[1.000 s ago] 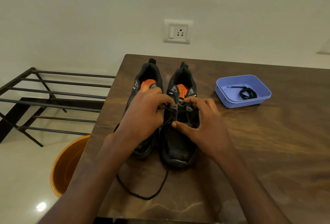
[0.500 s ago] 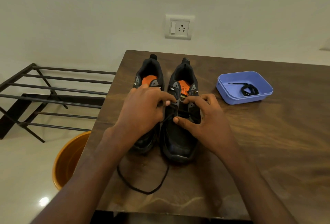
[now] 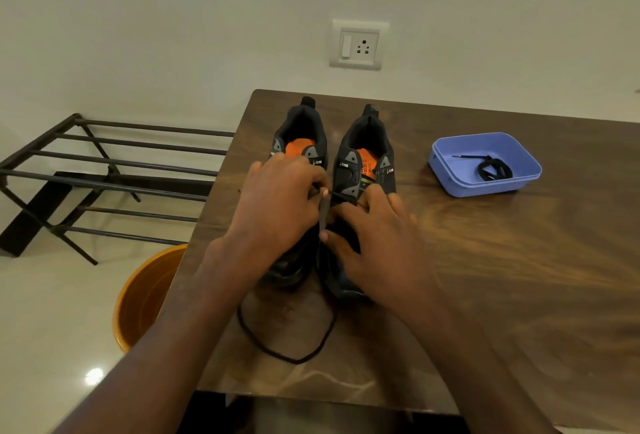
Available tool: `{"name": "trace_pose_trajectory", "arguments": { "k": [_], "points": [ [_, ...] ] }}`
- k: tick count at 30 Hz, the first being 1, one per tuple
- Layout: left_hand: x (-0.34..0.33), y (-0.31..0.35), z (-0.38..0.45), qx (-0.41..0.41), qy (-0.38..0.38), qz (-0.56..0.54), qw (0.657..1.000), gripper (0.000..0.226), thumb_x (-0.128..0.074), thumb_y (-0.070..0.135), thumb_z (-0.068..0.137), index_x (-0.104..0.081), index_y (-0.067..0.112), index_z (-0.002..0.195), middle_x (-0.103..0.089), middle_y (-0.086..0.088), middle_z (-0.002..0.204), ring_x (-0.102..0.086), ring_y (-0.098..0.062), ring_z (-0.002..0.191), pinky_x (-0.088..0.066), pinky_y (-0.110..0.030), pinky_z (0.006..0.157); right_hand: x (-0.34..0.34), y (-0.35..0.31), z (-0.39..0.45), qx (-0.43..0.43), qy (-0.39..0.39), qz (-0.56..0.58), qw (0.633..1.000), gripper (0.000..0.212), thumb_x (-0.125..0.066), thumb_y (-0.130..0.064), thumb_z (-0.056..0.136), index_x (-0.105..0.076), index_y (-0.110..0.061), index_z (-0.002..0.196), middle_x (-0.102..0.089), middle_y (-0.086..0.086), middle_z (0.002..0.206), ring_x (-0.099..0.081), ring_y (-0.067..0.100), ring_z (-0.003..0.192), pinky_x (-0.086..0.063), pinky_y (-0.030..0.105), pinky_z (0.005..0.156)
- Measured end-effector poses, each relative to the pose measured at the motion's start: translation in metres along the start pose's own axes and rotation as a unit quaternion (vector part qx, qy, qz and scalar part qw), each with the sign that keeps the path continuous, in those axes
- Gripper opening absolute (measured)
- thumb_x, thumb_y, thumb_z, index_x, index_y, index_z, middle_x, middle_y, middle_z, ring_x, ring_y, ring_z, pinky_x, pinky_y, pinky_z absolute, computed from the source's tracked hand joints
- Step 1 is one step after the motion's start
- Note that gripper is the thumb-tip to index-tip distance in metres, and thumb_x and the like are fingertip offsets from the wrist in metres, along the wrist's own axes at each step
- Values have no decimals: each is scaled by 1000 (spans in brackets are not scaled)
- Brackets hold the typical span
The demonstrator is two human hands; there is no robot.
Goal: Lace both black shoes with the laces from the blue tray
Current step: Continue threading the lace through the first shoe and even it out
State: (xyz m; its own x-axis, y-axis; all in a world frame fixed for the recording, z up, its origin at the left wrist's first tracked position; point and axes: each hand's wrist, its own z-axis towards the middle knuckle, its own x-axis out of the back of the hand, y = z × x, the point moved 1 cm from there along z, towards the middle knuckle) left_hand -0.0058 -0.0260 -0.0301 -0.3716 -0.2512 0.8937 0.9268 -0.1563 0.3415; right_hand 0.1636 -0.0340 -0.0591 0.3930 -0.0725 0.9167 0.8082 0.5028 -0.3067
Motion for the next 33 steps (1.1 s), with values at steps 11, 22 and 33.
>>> {"name": "trace_pose_trajectory", "arguments": {
  "k": [11, 22, 33],
  "points": [
    [21, -1, -6, 54, -7, 61, 997, 27, -72, 27, 94, -68, 40, 117, -60, 11, 120, -49, -17, 120, -24, -40, 96, 10, -8, -1, -71, 15, 66, 995, 29, -71, -51, 89, -61, -35, 111, -57, -10, 97, -55, 11, 88, -46, 28, 69],
    [9, 10, -4, -15, 2, -91, 996, 29, -66, 20, 98, -69, 38, 121, -62, 16, 119, -51, -9, 120, -29, -41, 104, 27, -4, -3, -133, -13, 135, 982, 33, -73, -5, 80, -60, -32, 94, -54, -8, 94, -53, 7, 80, -42, 21, 65],
    [-3, 20, -5, -50, -13, -173, 984, 28, -61, 13, 102, -70, 26, 126, -68, 10, 121, -58, -6, 117, -29, -10, 99, 50, 10, -5, -244, -18, 244, 938, 20, -72, -13, 86, -63, -25, 99, -69, 0, 73, -68, 13, 71, -56, 33, 70]
  ]
}}
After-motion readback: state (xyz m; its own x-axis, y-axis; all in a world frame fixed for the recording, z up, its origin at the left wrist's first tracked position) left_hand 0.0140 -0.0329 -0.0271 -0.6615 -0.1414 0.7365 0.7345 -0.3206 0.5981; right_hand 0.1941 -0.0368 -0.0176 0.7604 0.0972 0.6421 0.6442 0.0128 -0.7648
